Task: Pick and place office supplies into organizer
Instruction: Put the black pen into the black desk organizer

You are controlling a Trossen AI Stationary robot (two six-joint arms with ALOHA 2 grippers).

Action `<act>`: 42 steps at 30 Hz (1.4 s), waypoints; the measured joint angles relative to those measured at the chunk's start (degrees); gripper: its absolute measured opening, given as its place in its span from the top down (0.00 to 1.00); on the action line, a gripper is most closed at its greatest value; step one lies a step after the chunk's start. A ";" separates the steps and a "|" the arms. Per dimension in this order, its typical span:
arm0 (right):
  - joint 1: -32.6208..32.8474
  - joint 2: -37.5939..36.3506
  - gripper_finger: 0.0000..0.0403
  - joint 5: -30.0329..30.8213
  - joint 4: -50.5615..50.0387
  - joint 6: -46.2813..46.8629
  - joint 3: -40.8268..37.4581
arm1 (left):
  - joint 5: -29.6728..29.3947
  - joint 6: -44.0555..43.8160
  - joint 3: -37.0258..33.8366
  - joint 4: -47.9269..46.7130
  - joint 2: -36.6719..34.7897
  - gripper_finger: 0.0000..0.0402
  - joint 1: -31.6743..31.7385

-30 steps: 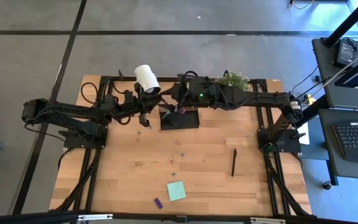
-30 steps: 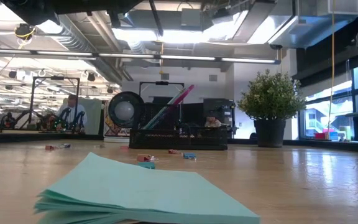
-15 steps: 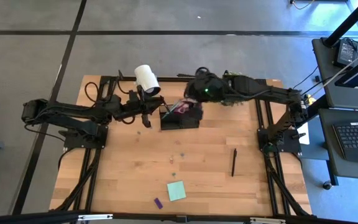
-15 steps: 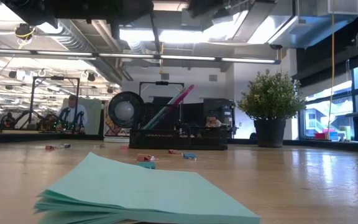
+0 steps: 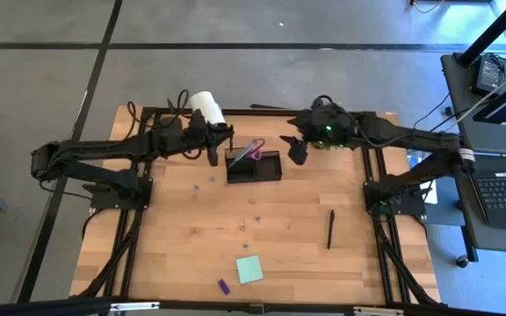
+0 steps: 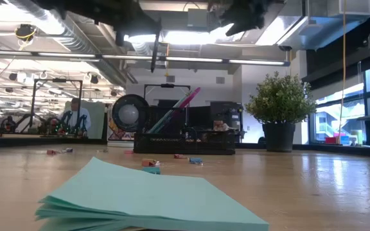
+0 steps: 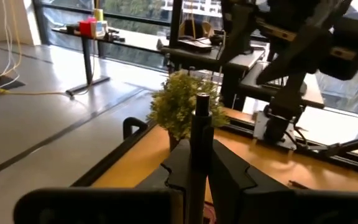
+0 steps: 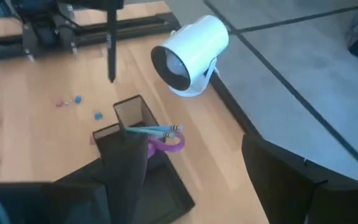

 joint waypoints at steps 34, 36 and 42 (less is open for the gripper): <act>0.05 -7.89 0.35 -0.02 6.67 6.90 -12.60 | 11.93 3.62 4.76 -6.64 24.07 0.89 7.56; 0.04 -7.89 0.35 -0.02 6.69 6.89 -12.60 | 11.93 4.39 4.77 -6.95 24.88 0.89 7.36; 0.04 -7.89 0.35 -0.02 6.65 6.86 -12.58 | 11.91 4.57 4.77 -6.70 26.80 0.87 7.33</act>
